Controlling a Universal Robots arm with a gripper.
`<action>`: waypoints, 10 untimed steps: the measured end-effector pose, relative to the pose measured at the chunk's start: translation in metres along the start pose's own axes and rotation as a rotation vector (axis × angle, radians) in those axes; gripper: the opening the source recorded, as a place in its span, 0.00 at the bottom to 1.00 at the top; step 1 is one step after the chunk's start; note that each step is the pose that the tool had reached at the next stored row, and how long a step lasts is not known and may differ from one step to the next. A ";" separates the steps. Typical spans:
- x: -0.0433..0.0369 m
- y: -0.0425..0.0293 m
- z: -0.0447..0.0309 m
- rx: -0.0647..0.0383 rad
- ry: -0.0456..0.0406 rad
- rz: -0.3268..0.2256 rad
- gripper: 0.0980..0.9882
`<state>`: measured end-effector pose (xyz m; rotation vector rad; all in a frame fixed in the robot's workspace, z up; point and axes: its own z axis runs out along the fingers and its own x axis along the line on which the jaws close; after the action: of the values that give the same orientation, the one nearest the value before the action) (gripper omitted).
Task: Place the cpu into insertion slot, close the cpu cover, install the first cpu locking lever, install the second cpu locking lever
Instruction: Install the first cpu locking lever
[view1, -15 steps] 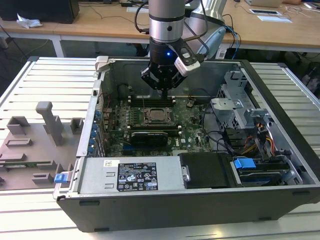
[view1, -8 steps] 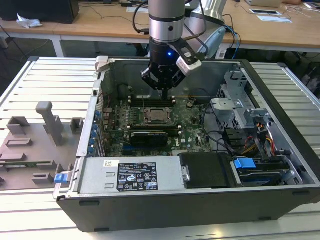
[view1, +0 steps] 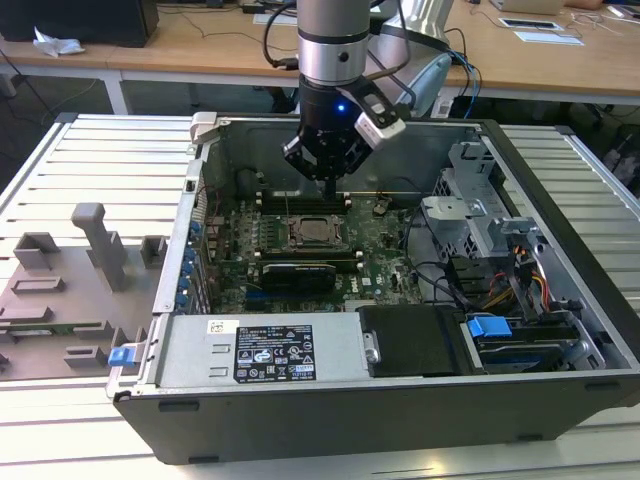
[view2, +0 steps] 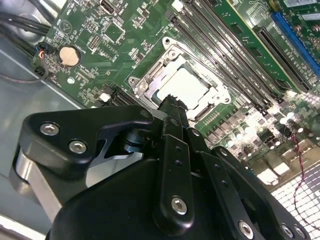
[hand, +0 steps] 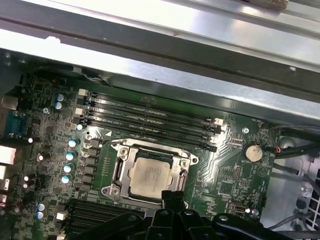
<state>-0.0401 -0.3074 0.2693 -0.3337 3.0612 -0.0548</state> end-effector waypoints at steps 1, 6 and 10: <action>0.0000 0.0000 0.0000 0.000 -0.0003 -0.007 0.01; 0.0000 0.0000 0.0000 -0.003 -0.0021 -0.050 0.01; 0.0000 0.0000 0.0008 -0.009 0.0247 -0.044 0.01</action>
<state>-0.0401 -0.3074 0.2685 -0.4040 3.0795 -0.0473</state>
